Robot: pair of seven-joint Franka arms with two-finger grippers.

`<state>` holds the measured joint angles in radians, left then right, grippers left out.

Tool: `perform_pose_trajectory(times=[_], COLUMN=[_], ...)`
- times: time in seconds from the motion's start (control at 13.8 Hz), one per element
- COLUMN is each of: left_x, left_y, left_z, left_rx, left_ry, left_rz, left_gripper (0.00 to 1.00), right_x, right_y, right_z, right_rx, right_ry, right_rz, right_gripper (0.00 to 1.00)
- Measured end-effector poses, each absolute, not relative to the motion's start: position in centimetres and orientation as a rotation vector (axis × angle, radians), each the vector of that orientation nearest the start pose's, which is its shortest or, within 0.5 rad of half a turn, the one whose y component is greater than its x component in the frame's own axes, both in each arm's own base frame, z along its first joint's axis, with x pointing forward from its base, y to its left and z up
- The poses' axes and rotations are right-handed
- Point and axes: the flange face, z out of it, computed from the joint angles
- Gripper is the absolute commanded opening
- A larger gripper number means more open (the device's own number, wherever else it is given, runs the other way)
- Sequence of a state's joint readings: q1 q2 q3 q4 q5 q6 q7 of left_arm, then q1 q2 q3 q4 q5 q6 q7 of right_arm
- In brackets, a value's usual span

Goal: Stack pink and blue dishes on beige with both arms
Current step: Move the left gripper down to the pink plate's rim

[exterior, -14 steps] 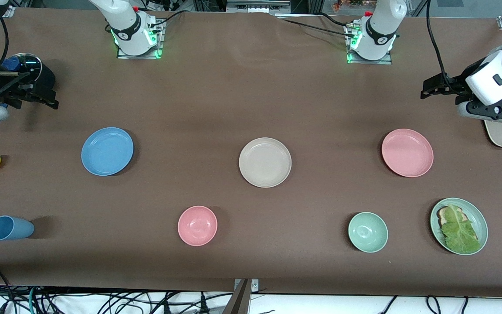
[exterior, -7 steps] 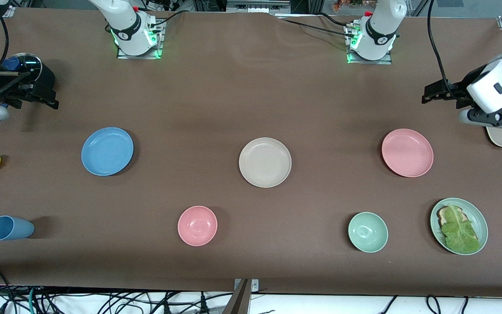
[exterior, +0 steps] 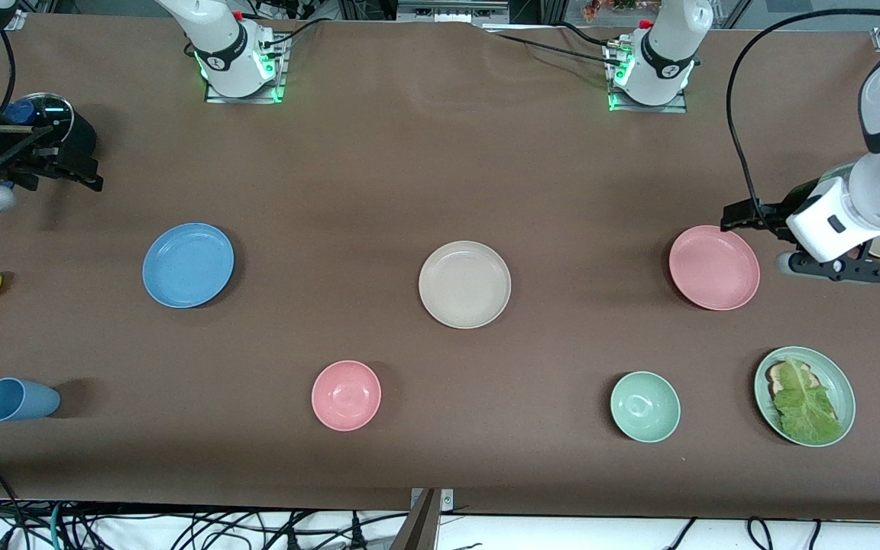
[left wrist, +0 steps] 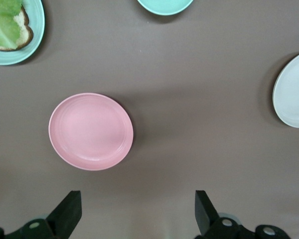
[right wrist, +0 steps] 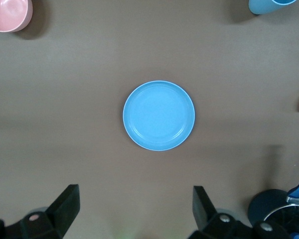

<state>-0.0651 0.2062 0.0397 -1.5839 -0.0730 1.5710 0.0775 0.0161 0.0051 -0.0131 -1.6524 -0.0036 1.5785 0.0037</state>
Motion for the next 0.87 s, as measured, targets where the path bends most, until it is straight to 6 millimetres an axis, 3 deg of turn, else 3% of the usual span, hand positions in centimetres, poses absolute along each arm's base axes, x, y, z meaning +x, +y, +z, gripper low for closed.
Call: perform_pose_trajectory(times=[0.29, 0.51, 0.87], left_x=[61.0, 62.5, 64.1], left_y=[-1.8, 0.1, 8.6], left_z=[46.5, 44.0, 40.9], left_rx=[-3.18, -3.184, -3.242], left_ry=[0.128, 0.074, 0.206], left_rz=[0.432, 0.405, 0.269], left_gripper=[1.0, 1.0, 1.0], right_x=[55.3, 55.3, 55.3], right_y=[0.1, 0.1, 0.1], right_z=[58.4, 58.4, 58.4], right_rx=[-3.143, -3.143, -3.143], right_ry=[0.001, 0.001, 0.001], right_rz=[0.124, 0.124, 0.125], right_gripper=[1.0, 1.0, 1.0])
